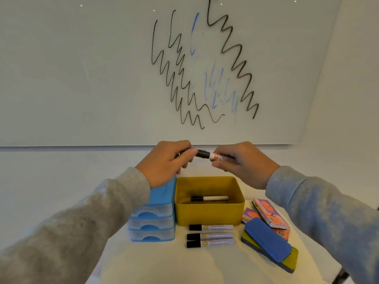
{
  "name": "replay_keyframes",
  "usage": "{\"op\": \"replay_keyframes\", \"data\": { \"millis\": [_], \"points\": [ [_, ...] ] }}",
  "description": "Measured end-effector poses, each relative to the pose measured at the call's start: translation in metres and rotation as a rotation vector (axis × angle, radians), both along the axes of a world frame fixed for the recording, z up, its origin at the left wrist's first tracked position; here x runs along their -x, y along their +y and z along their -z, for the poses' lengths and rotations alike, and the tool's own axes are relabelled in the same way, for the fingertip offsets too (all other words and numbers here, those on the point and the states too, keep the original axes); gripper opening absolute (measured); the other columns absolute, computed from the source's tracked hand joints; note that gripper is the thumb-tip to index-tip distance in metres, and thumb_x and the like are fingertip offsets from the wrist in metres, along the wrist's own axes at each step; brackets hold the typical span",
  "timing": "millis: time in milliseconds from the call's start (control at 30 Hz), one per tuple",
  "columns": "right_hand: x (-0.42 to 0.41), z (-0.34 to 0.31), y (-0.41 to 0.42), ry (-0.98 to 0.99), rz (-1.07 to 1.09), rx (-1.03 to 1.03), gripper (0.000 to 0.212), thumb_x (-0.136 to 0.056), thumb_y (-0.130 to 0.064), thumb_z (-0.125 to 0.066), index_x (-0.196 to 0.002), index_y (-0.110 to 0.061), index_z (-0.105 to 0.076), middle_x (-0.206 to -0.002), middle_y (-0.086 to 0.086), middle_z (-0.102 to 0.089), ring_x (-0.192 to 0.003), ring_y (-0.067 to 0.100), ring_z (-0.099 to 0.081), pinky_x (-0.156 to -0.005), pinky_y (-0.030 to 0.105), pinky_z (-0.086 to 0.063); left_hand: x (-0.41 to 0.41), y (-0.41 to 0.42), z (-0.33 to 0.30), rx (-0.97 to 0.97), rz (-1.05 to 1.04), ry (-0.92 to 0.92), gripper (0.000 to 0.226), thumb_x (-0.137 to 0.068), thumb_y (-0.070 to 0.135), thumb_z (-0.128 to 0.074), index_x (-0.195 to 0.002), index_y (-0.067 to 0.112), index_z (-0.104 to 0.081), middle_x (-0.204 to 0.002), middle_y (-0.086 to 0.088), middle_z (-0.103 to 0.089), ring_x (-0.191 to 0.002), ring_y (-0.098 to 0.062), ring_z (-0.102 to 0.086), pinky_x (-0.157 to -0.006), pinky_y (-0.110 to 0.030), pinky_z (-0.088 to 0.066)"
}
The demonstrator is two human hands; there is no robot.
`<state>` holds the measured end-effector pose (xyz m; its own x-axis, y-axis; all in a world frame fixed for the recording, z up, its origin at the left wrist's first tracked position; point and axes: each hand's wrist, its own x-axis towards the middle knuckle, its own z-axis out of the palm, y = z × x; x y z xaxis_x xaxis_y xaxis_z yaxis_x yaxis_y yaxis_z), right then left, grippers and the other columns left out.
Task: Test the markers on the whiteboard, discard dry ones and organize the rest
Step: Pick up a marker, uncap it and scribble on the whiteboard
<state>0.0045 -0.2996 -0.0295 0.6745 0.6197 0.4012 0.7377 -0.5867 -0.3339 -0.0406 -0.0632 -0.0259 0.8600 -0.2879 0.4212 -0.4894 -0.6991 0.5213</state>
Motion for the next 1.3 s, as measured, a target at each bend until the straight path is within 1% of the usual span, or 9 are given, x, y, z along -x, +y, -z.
{"op": "replay_keyframes", "data": {
  "millis": [133,267,467,733,833,933,1100,1167,1300],
  "points": [
    [-0.003,0.002,-0.001,-0.129,-0.020,0.069,0.016,-0.100,-0.044,-0.050,-0.103,-0.034,-0.062,-0.080,-0.013,-0.058,-0.073,0.007,-0.053,-0.065,0.029,-0.043,0.006,-0.007,-0.004,-0.304,-0.018,-0.116,0.021,-0.102,0.046,-0.042,-0.103,0.031,-0.057,-0.088,0.009,-0.062,-0.076,-0.012,-0.059,-0.069,-0.037,-0.052],
    [-0.002,0.002,0.002,-0.283,-0.040,0.199,0.040,-0.098,-0.055,-0.033,-0.114,-0.030,-0.059,-0.086,-0.009,-0.058,-0.074,0.010,-0.051,-0.066,0.032,-0.047,0.007,-0.019,-0.011,-0.565,-0.048,-0.208,0.028,-0.103,0.050,-0.037,-0.093,0.028,-0.051,-0.077,0.009,-0.054,-0.068,-0.009,-0.051,-0.061,-0.031,-0.044],
    [-0.006,0.004,-0.007,-0.507,0.003,0.275,0.041,-0.099,-0.062,-0.011,-0.090,-0.033,-0.038,-0.071,-0.016,-0.039,-0.053,0.003,-0.036,-0.051,0.024,-0.039,0.007,-0.019,-0.018,-0.712,-0.043,-0.170,0.043,-0.102,0.056,-0.019,-0.091,0.027,-0.048,-0.075,0.005,-0.054,-0.064,-0.013,-0.052,-0.064,-0.037,-0.050],
    [-0.015,-0.009,-0.011,-0.727,-0.047,0.272,0.048,-0.105,-0.054,-0.014,-0.091,-0.024,-0.048,-0.059,-0.013,-0.037,-0.037,0.008,-0.032,-0.033,0.020,-0.032,0.011,-0.018,-0.028,-0.798,-0.046,-0.272,0.047,-0.092,0.062,-0.007,-0.091,0.030,-0.042,-0.074,0.007,-0.053,-0.061,-0.010,-0.048,-0.060,-0.030,-0.046],
    [-0.019,-0.012,-0.008,-0.756,-0.044,0.281,0.052,-0.105,-0.055,-0.012,-0.092,-0.022,-0.049,-0.056,-0.010,-0.047,-0.035,0.010,-0.037,-0.031,0.025,-0.040,0.008,-0.017,-0.031,-0.857,-0.077,-0.334,0.057,-0.090,0.061,-0.003,-0.099,0.027,-0.047,-0.079,0.006,-0.055,-0.063,-0.010,-0.049,-0.061,-0.029,-0.046],
    [-0.022,-0.013,-0.007,-0.779,-0.024,0.286,0.051,-0.105,-0.055,-0.013,-0.093,-0.021,-0.050,-0.056,-0.009,-0.049,-0.035,0.009,-0.036,-0.032,0.023,-0.039,0.005,-0.013,-0.033,-0.912,-0.107,-0.387,0.067,-0.088,0.062,0.004,-0.105,0.025,-0.049,-0.081,0.007,-0.055,-0.064,-0.012,-0.051,-0.062,-0.030,-0.047],
    [-0.022,-0.013,0.003,-0.762,0.013,0.345,0.050,-0.103,-0.056,-0.011,-0.094,-0.023,-0.047,-0.056,-0.011,-0.042,-0.037,0.007,-0.031,-0.035,0.022,-0.034,0.003,-0.007,-0.031,-0.919,-0.109,-0.478,0.059,-0.093,0.059,-0.003,-0.100,0.023,-0.049,-0.075,0.008,-0.049,-0.056,-0.011,-0.045,-0.054,-0.028,-0.040],
    [-0.023,-0.015,-0.006,-0.671,0.106,0.382,0.050,-0.098,-0.062,-0.003,-0.096,-0.028,-0.039,-0.061,-0.009,-0.046,-0.045,0.013,-0.041,-0.045,0.028,-0.037,0.004,0.009,-0.034,-0.872,-0.118,-0.529,0.051,-0.096,0.059,-0.008,-0.091,0.025,-0.045,-0.069,0.009,-0.046,-0.051,-0.013,-0.043,-0.051,-0.030,-0.037],
    [-0.039,-0.016,-0.080,-0.421,0.442,0.140,0.046,-0.092,-0.065,-0.010,-0.086,-0.028,-0.037,-0.061,-0.003,-0.049,-0.054,0.023,-0.047,-0.052,0.033,-0.028,0.012,0.080,-0.037,-0.804,-0.301,-0.451,0.049,-0.098,0.063,-0.003,-0.084,0.030,-0.036,-0.067,0.009,-0.047,-0.054,-0.013,-0.044,-0.052,-0.032,-0.032]
  ]
}}
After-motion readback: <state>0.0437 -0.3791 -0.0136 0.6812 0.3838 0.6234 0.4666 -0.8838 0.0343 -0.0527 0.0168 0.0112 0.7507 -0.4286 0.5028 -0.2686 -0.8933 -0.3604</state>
